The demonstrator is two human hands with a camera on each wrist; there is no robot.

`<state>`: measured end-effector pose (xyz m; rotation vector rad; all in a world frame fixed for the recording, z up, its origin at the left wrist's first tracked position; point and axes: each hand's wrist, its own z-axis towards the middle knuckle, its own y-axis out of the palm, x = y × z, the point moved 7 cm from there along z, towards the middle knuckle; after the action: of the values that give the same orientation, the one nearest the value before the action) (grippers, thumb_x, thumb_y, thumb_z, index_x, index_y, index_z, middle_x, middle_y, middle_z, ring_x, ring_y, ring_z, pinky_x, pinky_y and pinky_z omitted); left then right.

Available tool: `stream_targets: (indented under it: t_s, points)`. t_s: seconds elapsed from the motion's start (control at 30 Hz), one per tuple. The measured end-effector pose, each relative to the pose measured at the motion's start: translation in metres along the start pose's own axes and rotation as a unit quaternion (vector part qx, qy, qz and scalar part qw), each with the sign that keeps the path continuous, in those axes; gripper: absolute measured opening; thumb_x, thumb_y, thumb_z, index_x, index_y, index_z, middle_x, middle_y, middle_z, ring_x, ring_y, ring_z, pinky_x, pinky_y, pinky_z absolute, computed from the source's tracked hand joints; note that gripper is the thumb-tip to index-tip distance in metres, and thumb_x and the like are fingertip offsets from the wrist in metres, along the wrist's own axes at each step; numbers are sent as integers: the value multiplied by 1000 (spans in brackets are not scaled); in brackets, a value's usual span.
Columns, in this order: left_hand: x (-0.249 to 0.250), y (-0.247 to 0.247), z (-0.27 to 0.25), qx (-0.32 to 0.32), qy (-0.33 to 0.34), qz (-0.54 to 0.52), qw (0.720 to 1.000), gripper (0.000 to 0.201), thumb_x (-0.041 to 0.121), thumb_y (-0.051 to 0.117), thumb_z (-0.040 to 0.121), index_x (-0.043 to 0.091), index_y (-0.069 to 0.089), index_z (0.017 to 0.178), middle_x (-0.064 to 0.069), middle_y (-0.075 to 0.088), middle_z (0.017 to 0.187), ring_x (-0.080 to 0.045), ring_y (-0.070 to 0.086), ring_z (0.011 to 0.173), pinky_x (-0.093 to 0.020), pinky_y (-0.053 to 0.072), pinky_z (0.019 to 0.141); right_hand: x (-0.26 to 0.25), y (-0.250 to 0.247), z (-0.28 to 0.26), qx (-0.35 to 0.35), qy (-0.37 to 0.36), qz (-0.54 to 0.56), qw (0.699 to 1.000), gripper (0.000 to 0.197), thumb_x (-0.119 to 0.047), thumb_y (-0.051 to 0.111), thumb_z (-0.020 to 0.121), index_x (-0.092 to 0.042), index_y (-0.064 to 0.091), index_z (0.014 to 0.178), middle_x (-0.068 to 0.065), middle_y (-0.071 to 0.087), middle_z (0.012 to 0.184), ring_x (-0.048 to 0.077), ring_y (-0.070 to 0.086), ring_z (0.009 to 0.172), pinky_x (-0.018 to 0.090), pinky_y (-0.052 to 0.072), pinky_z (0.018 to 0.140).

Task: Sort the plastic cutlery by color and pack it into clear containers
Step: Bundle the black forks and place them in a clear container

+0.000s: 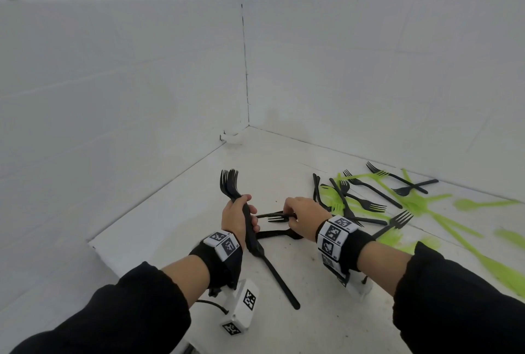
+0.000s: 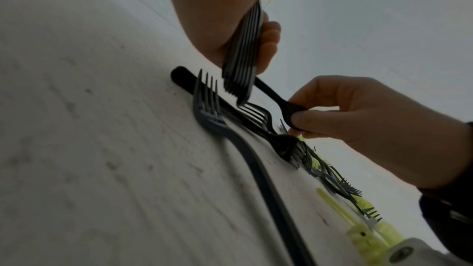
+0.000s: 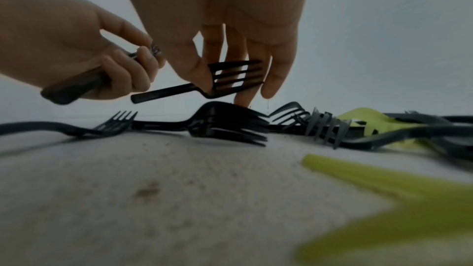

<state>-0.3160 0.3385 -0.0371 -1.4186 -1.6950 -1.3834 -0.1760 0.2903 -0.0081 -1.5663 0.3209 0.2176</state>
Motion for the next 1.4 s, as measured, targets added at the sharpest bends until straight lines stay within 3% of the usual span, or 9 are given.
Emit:
stream_targets:
  t_s: [0.17,0.37,0.63,0.8,0.97,1.03,1.17,1.3,1.4]
  points:
    - [-1,-1,-1,3,-2,1,1000,12,15,43,95,13,51,87,-6,45,62,-13,39,33,-18,32,37,-6,10,-2,-63,-39,-111,991,24,-16,40,92,-13,50,114,7,60,113,28,55,105,32,40,85]
    - [-3,-4,-2,3,-3,-2,1000,11,15,42,95,12,50,88,-6,45,62,-13,38,34,-18,32,37,-3,21,-13,-110,-46,-133,984,39,-36,41,94,-16,40,128,4,50,127,24,44,119,39,28,102]
    - [-1,0,-4,-1,14,28,1000,13,14,42,95,13,51,86,-6,44,62,-12,38,32,-17,31,36,5,31,-20,-178,-21,-235,955,38,-14,38,98,-14,34,136,5,39,141,27,38,130,44,31,105]
    - [9,4,-2,6,59,124,990,15,13,42,95,11,53,85,-5,47,60,-17,40,48,-25,35,47,9,-16,-21,-100,-46,-249,962,47,-3,36,94,-24,31,136,0,54,125,23,47,118,40,31,100]
    - [14,15,-2,12,98,196,976,17,16,45,93,13,55,79,-4,49,59,-17,43,54,-27,37,57,21,-68,-22,-34,-75,-296,952,45,-5,39,95,-28,35,134,-8,55,123,13,30,132,46,8,111]
    - [10,19,-1,4,70,160,985,15,13,44,93,9,53,82,-6,47,58,-17,45,48,-26,38,52,19,-84,-26,6,-127,-303,944,36,-6,45,94,-28,51,122,-10,57,119,16,36,131,52,14,107]
    - [-12,38,-13,-84,-79,79,990,15,16,43,96,11,50,83,-5,45,59,-15,46,34,-20,43,40,19,-107,-36,212,-263,-250,907,23,-7,66,68,-27,67,79,-4,50,98,25,64,91,55,39,90]
    - [-38,57,-40,-182,-203,122,954,28,35,42,95,12,52,81,-3,47,61,-17,48,40,-19,40,44,5,-105,-38,280,-303,-175,894,16,-29,51,81,-35,65,86,-11,57,85,18,45,92,34,30,79]
    - [-48,67,-52,-221,-232,98,942,48,53,31,95,12,52,80,-4,51,59,-20,49,44,-18,37,47,-8,-89,-27,180,-270,-147,934,28,-32,45,84,-23,66,100,-2,62,95,21,53,92,32,44,77]
